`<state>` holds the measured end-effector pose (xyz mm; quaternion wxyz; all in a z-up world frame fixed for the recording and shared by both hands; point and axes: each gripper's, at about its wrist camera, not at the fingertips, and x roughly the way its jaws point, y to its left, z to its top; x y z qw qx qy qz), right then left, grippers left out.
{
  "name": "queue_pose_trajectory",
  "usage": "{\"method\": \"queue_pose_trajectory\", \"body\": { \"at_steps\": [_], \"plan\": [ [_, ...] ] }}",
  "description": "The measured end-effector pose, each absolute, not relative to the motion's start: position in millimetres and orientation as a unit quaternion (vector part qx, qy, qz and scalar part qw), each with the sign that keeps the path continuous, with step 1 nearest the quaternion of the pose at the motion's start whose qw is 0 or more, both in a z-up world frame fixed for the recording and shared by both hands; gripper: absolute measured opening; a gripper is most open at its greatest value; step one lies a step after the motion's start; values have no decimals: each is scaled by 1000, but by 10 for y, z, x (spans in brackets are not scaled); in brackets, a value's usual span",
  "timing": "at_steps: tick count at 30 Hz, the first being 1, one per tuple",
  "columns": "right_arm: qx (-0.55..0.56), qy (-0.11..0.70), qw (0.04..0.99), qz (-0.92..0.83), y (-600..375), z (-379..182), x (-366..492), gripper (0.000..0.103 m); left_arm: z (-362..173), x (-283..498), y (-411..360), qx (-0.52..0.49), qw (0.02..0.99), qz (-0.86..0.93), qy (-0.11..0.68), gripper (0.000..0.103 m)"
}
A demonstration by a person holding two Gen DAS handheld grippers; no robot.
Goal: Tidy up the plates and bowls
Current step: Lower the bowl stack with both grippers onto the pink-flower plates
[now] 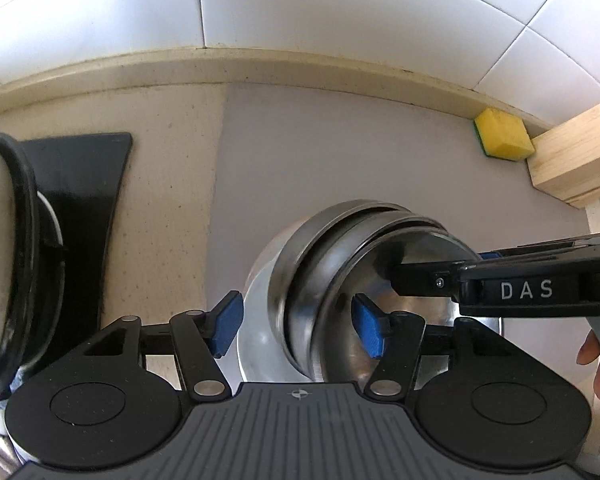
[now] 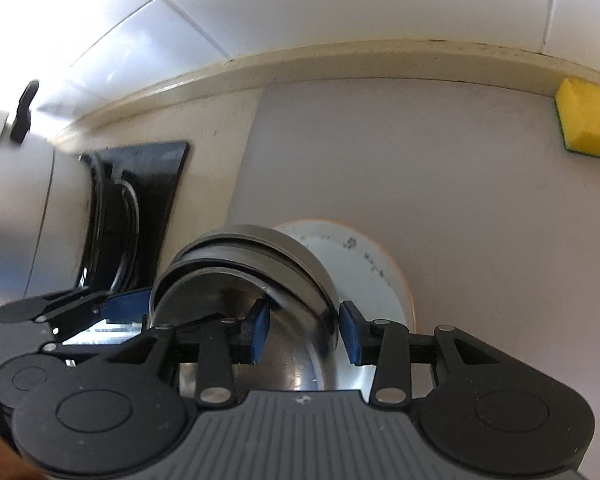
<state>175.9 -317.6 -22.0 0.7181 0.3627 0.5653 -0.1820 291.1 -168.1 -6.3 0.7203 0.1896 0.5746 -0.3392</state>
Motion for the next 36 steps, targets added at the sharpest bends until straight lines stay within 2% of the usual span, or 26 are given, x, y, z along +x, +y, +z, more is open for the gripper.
{"method": "queue_pose_trajectory", "body": {
  "at_steps": [5, 7, 12, 16, 20, 24, 27, 36],
  "plan": [
    [375, 555, 717, -191, -3245, -276, 1802, 21, -151, 2993, -1782, 187, 715, -347, 577, 61],
    [371, 555, 721, -187, -3223, -243, 1853, 21, -192, 3054, -1742, 171, 715, -342, 586, 65],
    [372, 535, 735, -190, -3248, -202, 1913, 21, -277, 3177, -1465, 84, 698, -340, 624, 58],
    [362, 527, 741, -204, -3213, -213, 1950, 22, -305, 3103, -1378, 56, 687, -352, 633, 63],
    [347, 525, 748, -211, -3123, -207, 2047, 24, -315, 3120, -1290, 37, 691, -345, 635, 62],
    [337, 517, 762, -197, -2974, -242, 2033, 24, -234, 3010, -1216, 75, 722, -341, 598, 61],
    [332, 501, 775, -193, -2896, -286, 1997, 32, -203, 3019, -1168, 72, 728, -343, 590, 57],
    [378, 435, 796, -186, -3016, -121, 1905, 33, -8, 3061, -1060, 77, 761, -341, 546, 60]
  ]
}}
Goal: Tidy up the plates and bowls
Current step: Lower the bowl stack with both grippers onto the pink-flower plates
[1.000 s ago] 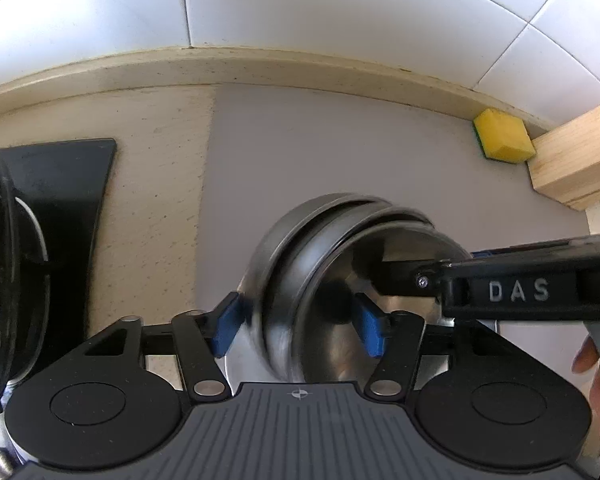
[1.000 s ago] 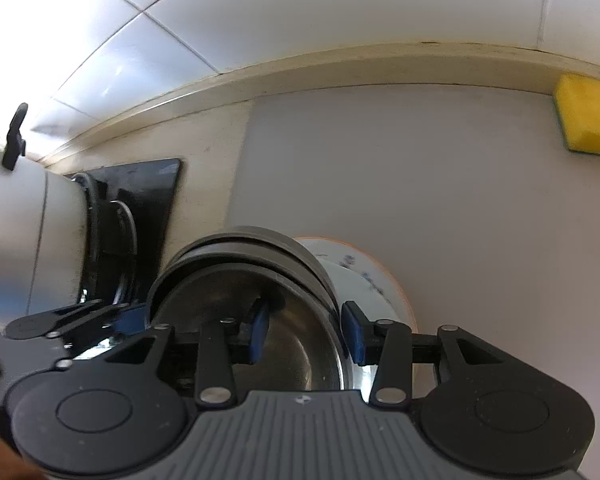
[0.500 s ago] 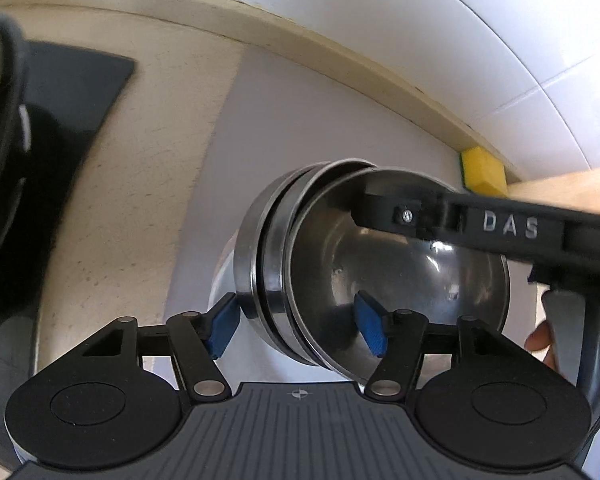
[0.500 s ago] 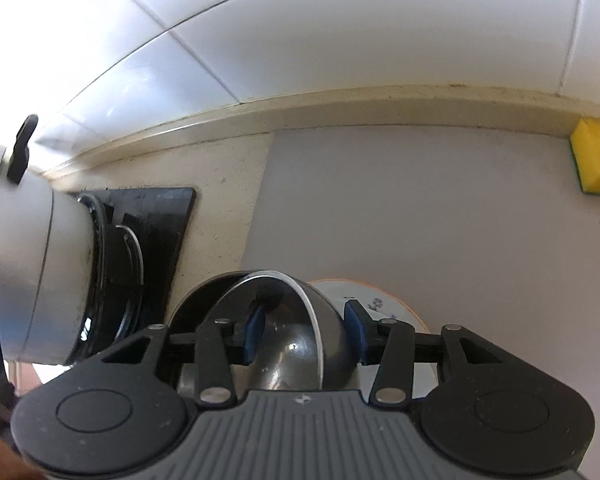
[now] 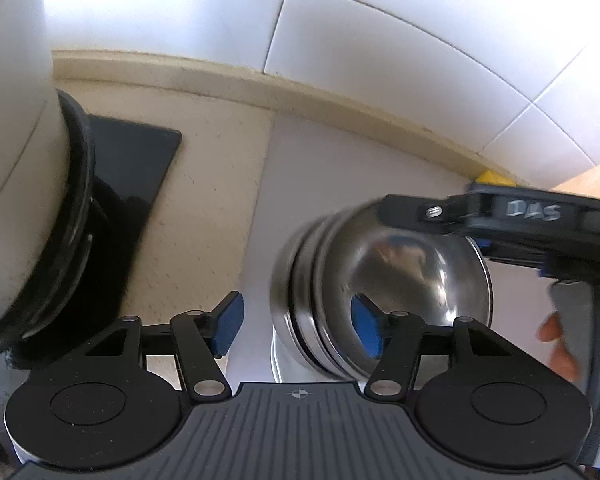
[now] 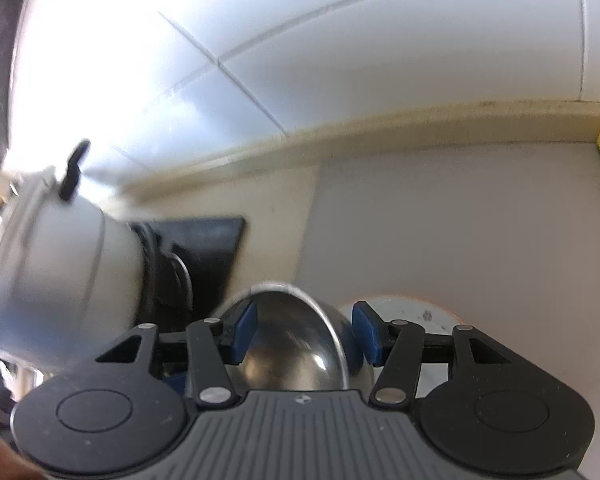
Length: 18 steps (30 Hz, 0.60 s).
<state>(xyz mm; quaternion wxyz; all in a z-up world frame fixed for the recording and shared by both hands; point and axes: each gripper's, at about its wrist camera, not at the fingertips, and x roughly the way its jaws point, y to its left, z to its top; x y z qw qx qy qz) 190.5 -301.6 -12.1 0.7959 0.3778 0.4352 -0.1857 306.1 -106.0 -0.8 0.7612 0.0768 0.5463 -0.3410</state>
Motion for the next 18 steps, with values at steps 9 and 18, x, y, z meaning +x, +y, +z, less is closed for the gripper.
{"method": "queue_pose_trajectory", "body": {
  "at_steps": [9, 18],
  "plan": [
    [374, 405, 811, -199, -3009, -49, 1525, 33, -169, 2988, -1241, 108, 760, -331, 549, 57],
    [447, 409, 776, -173, -2862, -401, 1386, 22, -237, 3069, -1205, 92, 735, -347, 576, 60]
  ]
}}
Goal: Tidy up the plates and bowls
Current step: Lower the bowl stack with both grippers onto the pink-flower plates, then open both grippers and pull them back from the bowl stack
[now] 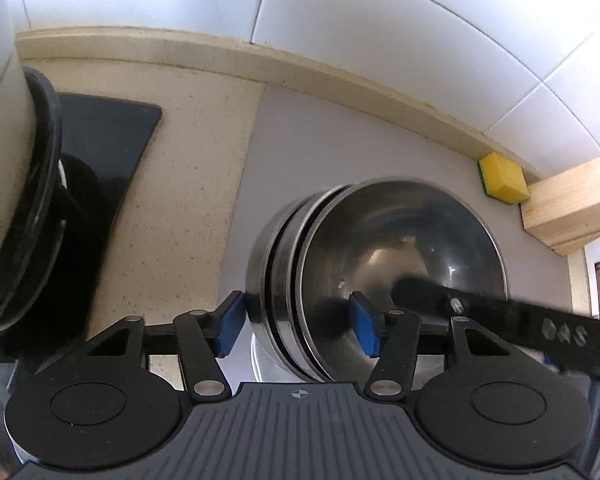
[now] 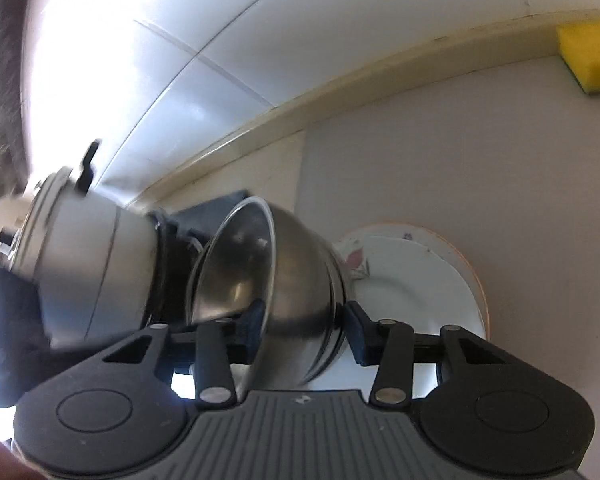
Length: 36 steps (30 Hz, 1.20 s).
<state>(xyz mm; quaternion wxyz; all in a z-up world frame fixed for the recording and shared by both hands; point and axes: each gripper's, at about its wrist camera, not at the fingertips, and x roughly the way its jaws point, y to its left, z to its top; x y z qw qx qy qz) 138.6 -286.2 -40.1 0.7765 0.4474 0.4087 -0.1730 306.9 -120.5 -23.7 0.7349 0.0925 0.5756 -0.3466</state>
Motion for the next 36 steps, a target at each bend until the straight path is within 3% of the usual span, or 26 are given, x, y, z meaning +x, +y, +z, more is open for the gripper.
{"method": "queue_pose_trajectory", "body": {
  "at_steps": [7, 17, 20, 22, 25, 36],
  "plan": [
    [421, 443, 770, -183, -2854, -383, 1495, 17, -243, 2889, -1305, 121, 743, -349, 558, 65],
    [356, 528, 744, -204, -2859, -103, 1369, 17, -329, 2682, -1399, 75, 681, -389, 615, 65],
    [338, 558, 731, -201, -2873, -56, 1423, 17, -228, 2580, -1484, 133, 716, -384, 568, 64],
    [334, 556, 735, -198, -2871, -24, 1498, 17, -138, 2563, -1496, 167, 750, -364, 526, 75],
    [349, 542, 741, -190, -2874, 9, 1608, 17, -53, 2560, -1431, 199, 785, -343, 477, 79],
    [341, 528, 752, -197, -2874, -67, 1729, 19, -100, 2636, -1378, 199, 794, -325, 473, 75]
  ]
}}
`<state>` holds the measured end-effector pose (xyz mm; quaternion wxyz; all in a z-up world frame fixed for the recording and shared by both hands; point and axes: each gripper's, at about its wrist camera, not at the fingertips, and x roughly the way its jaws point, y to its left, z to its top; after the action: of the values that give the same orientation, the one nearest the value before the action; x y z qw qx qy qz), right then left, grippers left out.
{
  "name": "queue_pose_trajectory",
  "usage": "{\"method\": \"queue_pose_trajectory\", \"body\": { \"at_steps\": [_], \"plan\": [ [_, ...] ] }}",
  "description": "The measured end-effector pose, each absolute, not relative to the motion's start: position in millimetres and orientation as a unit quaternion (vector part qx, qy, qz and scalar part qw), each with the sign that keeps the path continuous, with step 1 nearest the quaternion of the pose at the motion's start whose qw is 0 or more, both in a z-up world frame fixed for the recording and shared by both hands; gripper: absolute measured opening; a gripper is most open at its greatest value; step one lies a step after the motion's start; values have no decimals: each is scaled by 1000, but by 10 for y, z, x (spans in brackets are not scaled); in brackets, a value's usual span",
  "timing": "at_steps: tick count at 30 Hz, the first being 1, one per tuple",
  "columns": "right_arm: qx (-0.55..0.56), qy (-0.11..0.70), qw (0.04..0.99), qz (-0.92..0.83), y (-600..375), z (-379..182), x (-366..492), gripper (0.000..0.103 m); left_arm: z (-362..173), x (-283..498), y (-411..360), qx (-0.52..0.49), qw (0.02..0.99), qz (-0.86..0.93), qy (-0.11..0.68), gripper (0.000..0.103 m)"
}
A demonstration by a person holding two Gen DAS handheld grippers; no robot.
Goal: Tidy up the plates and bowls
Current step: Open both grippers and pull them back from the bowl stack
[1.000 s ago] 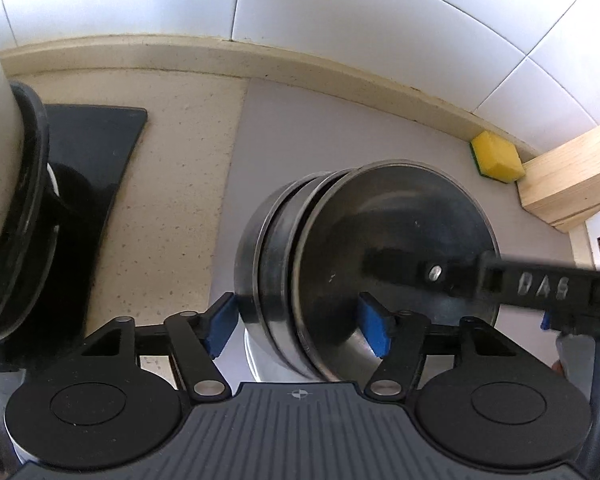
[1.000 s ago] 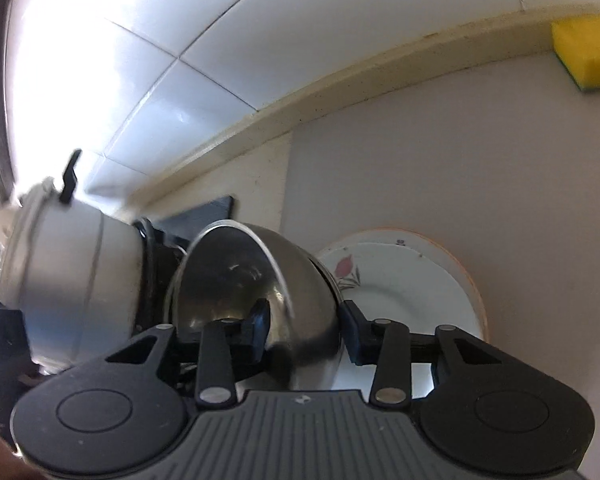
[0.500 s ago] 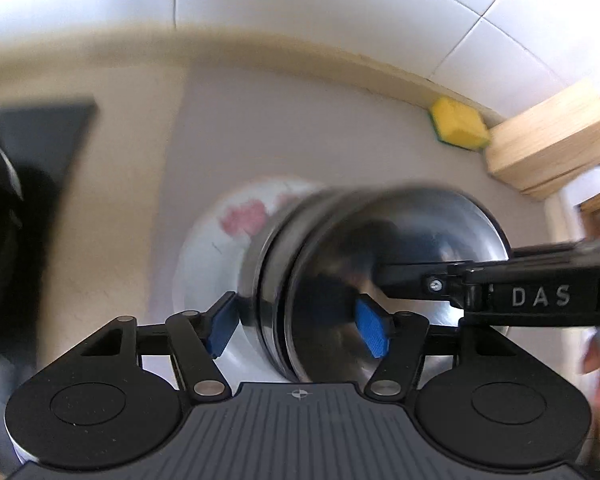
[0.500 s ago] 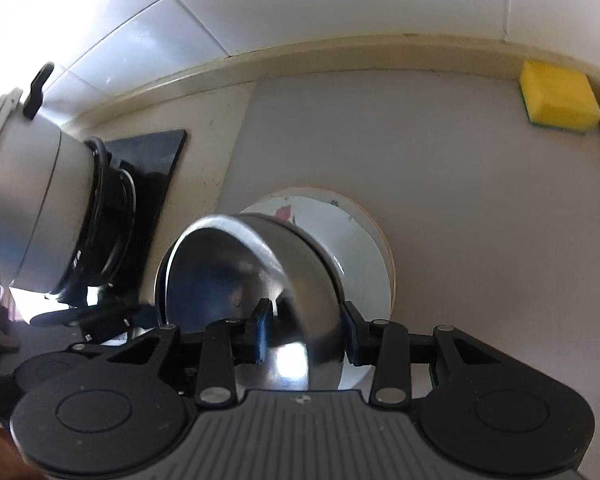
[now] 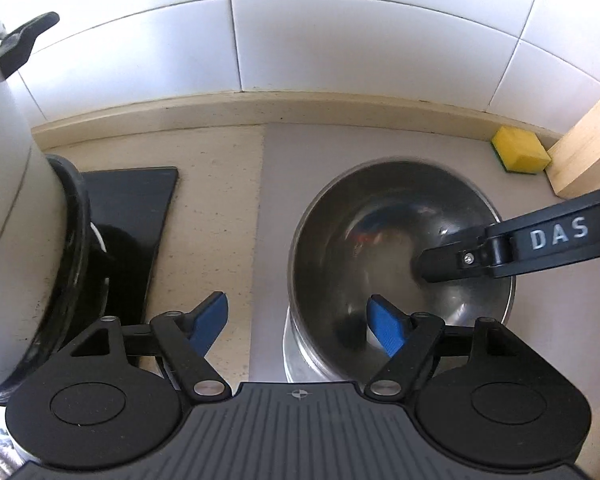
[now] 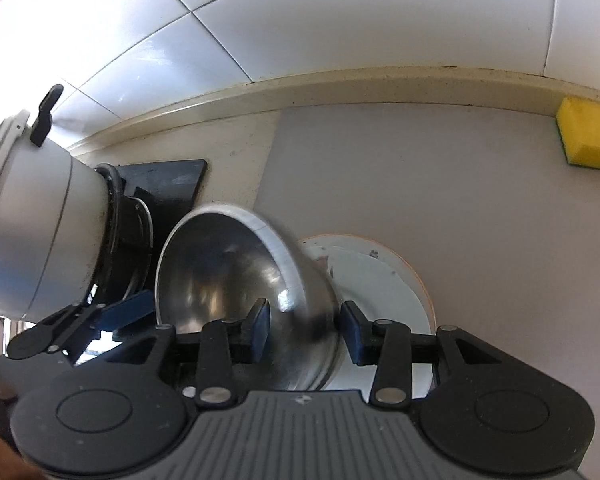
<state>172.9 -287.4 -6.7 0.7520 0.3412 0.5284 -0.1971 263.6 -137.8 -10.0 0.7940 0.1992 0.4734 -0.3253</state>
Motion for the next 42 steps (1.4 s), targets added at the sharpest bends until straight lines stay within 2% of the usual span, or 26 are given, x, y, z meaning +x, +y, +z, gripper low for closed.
{"method": "queue_pose_trajectory", "body": {
  "at_steps": [15, 19, 28, 31, 42],
  "plan": [
    [319, 497, 783, -196, -2771, 202, 1539, 21, 117, 2501, -1327, 183, 811, -313, 460, 78],
    [308, 485, 794, -199, -2710, 295, 1426, 27, 161, 2451, -1239, 163, 822, -299, 457, 78],
    [287, 457, 820, -192, -2504, 449, 1237, 30, 297, 2176, -1122, 149, 851, -274, 422, 80],
    [281, 448, 828, -189, -2431, 470, 1162, 36, 334, 2068, -1072, 151, 858, -267, 411, 81],
    [281, 438, 836, -174, -2337, 489, 883, 39, 344, 1781, -922, 133, 869, -246, 407, 83]
  ]
}}
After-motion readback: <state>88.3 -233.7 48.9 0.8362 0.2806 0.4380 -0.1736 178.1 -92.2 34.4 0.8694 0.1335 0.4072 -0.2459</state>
